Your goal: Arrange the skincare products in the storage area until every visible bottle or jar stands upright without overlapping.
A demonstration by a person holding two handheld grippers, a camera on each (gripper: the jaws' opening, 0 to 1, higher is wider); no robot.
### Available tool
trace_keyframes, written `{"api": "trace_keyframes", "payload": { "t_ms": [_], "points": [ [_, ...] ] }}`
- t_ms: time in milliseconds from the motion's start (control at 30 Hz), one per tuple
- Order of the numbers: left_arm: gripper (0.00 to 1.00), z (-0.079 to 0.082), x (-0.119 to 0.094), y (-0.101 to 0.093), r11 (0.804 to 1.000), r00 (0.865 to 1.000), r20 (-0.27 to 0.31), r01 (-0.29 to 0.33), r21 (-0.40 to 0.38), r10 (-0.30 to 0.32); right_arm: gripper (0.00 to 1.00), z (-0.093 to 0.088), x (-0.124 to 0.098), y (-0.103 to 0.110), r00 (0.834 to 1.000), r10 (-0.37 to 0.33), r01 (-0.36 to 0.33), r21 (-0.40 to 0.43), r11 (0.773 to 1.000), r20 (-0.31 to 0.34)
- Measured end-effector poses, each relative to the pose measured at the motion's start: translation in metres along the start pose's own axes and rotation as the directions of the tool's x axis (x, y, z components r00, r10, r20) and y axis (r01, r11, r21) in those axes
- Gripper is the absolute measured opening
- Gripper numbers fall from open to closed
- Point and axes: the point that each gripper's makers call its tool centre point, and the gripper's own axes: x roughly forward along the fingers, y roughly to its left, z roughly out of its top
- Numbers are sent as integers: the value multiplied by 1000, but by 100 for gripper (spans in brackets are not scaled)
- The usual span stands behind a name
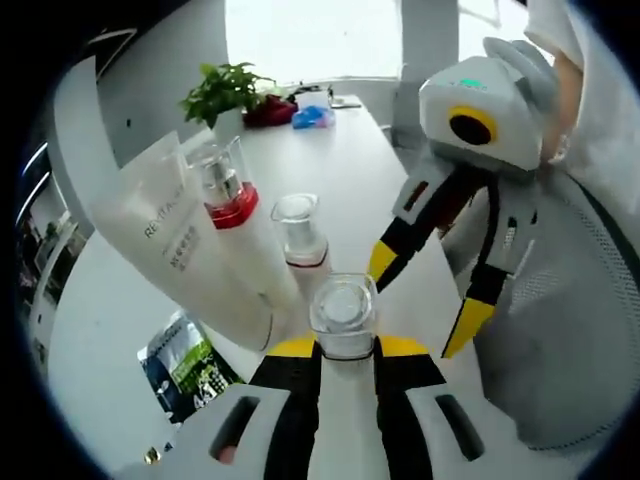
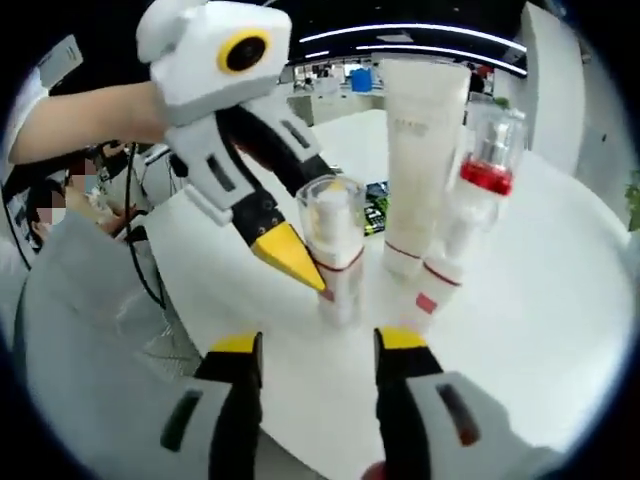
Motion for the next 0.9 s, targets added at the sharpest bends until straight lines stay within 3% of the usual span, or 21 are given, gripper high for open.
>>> {"api": "trace_keyframes", "payload": {
  "t_ms": [267,567,900],
  "points": [
    [17,7,6,8,1000,1000,9,-1,3,1,63,-12,-19,-23,999,-45,46,50,998,-22],
    [17,14,13,17,1000,1000,25,-1,1,1,71,5,-40,-49,991,-114,103,143,984,73],
    [17,20,18,23,1000,999,36,-1,-7,2,77,2,-44,-58,986,-139,121,177,977,88]
  ]
}}
